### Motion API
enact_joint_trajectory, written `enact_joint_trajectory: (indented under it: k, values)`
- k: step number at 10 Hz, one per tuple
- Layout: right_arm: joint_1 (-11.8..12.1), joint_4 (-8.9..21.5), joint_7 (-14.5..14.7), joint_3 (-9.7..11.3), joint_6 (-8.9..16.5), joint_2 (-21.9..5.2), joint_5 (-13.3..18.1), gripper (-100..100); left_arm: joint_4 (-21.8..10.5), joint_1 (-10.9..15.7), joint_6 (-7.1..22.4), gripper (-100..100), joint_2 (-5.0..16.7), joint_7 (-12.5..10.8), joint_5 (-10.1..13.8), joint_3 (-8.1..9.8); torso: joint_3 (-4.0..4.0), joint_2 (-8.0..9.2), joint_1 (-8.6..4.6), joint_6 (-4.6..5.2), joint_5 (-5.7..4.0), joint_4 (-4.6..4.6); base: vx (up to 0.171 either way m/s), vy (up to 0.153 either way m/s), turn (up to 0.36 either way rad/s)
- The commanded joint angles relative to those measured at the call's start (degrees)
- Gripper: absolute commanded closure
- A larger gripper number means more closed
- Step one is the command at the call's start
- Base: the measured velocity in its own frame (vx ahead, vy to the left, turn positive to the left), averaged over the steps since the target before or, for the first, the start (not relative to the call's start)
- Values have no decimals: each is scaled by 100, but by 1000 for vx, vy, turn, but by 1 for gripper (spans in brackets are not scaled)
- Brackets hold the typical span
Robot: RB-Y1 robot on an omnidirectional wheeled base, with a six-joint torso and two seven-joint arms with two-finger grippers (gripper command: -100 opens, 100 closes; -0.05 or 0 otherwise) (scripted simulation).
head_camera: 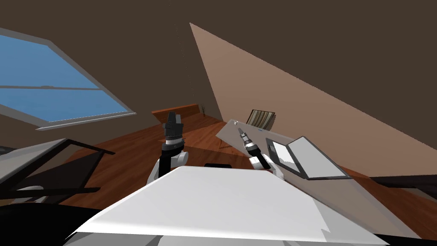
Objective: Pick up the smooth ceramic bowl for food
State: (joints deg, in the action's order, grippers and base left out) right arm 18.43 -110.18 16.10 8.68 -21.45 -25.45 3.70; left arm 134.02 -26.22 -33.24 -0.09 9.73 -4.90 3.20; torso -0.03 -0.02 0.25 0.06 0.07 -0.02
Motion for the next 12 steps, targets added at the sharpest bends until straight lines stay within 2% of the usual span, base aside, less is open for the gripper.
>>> enact_joint_trajectory:
  k: [1, 2, 3, 4, 5, 6, 7, 8, 9, 10, 12]
  values:
    - [-76, 286, 220, 146, 116, -193, 68, -100, 0, 0, 0, 0, 0, 0, 0, 0, 0, 0, 0, 0, 0, 0, 47, 68, 146]
    - [-76, 359, 220, 146, 116, -193, 68, -100, 0, 1, 0, 0, 0, 0, 0, -1, -1, -3, 4, -4, 0, 0, 43, 60, 83]
    - [-133, 605, 414, 281, 262, -393, 126, -100, 0, 0, 0, 0, 0, 0, 0, 0, -1, -1, 2, -1, 0, 0, 61, 88, 135]
    - [-133, 649, 414, 281, 262, -393, 126, -100, 0, 0, 0, 0, 0, 0, 0, -1, -3, -6, 11, -3, 2, -1, 57, 70, 67]
    - [-184, 808, 605, 422, 409, -594, 185, -100, 0, 0, 0, 0, 0, 0, 0, 0, -3, -5, 6, -1, 2, -1, 81, 75, 122]
    - [-184, 940, 605, 422, 409, -594, 185, -100, 0, 0, 0, 0, 0, 0, 0, 0, -6, -13, 7, -3, 1, -2, 63, 53, 71]
    - [-227, 1123, 793, 569, 555, -793, 243, -100, 0, 0, 0, 0, 0, 0, 0, 0, -5, -8, 0, -1, 1, -2, 48, 58, 138]
    - [-227, 1229, 793, 569, 555, -793, 243, -100, 0, 0, 0, 0, 0, 0, 0, 0, -2, -5, 1, -3, 0, -1, 50, 43, 55]
    - [-261, 1430, 976, 723, 700, -992, 299, -100, 0, 0, 0, 0, 0, 0, 0, 0, -1, -2, -3, 1, 0, 0, 79, 62, 103]
    - [-261, 1514, 976, 723, 700, -992, 299, -100, 0, 0, 0, 0, 0, 0, 0, 0, -5, -9, 2, -2, 0, -1, 67, 59, 54]
    - [-305, 2023, 1321, 1044, 983, -1381, 408, -100, 0, 0, 0, 0, 0, 0, 0, 0, -4, -8, 2, -2, 1, -1, 85, 78, 139]
